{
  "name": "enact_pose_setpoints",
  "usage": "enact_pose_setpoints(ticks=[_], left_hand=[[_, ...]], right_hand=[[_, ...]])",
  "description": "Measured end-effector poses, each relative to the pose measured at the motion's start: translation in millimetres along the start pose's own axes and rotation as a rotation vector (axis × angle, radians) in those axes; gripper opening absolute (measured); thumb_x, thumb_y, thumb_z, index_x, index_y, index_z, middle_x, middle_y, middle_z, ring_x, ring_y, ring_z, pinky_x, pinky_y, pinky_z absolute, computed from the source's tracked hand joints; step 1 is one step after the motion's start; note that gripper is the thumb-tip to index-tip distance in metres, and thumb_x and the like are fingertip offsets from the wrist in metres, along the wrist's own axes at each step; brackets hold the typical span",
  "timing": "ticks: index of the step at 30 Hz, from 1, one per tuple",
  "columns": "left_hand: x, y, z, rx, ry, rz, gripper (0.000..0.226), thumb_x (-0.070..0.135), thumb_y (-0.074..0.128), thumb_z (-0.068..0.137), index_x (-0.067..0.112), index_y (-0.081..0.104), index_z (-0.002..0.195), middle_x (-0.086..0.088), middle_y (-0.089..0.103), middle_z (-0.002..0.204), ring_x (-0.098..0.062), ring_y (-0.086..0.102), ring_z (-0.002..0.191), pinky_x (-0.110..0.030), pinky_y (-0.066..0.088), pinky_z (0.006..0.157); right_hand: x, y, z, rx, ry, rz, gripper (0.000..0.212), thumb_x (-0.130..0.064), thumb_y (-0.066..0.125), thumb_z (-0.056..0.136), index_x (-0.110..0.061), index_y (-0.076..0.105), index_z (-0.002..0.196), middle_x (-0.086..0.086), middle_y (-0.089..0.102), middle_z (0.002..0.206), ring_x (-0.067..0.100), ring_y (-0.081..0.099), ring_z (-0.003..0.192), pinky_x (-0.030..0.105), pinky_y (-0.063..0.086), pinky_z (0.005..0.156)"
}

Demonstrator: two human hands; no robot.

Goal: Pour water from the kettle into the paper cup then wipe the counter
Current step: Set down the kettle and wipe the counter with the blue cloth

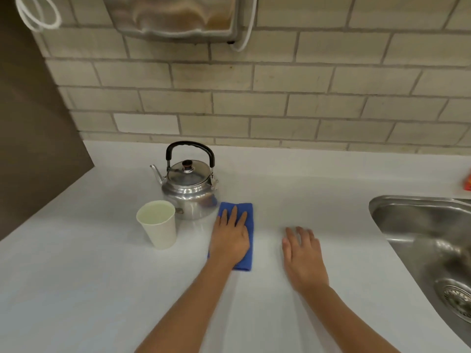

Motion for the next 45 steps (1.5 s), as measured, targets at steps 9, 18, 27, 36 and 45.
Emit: enact_pose_setpoints(ticks=[9,18,27,36,45], left_hand=[[-62,-17,-124,0.087,-0.116,-0.077,0.05,0.032,0.02,0.098,0.026,0.009,0.146,0.0,0.0,0.158,-0.021,-0.004,0.145,-0.033,-0.002,0.118],[-30,-16,-119,0.035,-0.103,-0.048,0.052,0.032,0.017,0.098,0.02,0.003,0.146,-0.006,-0.002,0.158,-0.027,-0.005,0.145,-0.038,-0.003,0.119],[-196,-61,-199,0.12,-0.304,-0.114,0.051,0.03,0.024,0.098,0.02,0.012,0.146,-0.005,0.005,0.158,-0.022,0.004,0.145,-0.035,0.004,0.12],[-207,-52,-196,0.086,-0.185,-0.064,0.057,0.04,0.016,0.094,0.019,0.01,0.146,-0.006,0.005,0.158,-0.024,0.002,0.145,-0.033,-0.001,0.117],[-416,-105,-66,0.039,-0.496,-0.002,0.053,0.029,0.024,0.096,0.011,0.016,0.145,-0.017,0.011,0.156,-0.036,0.007,0.143,-0.049,0.006,0.117]], right_hand=[[-4,2,-3,-0.049,0.038,-0.084,0.042,-0.032,0.034,0.097,-0.012,0.039,0.135,0.018,0.036,0.142,0.038,0.023,0.135,0.047,0.02,0.111],[-77,30,-37,-0.178,-0.181,0.033,0.042,-0.034,0.028,0.099,-0.025,0.031,0.14,0.004,0.026,0.152,0.023,0.012,0.143,0.043,0.01,0.117],[-88,37,-39,-0.103,-0.076,-0.026,0.046,-0.043,0.04,0.093,-0.024,0.038,0.135,0.005,0.032,0.148,0.026,0.018,0.14,0.044,0.014,0.114],[-124,49,-32,-0.091,0.024,0.054,0.043,-0.043,0.036,0.093,-0.025,0.038,0.133,0.005,0.031,0.147,0.026,0.018,0.139,0.046,0.016,0.115],[-155,60,-12,-0.049,0.11,0.009,0.037,-0.039,0.032,0.094,-0.03,0.04,0.128,0.001,0.033,0.145,0.024,0.02,0.136,0.046,0.017,0.113]])
Point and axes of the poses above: each hand's wrist, its own z-axis towards the middle knuckle, its own y-axis out of the palm, x = y × z, the point moved 8 cm from there along z, towards the middle knuckle
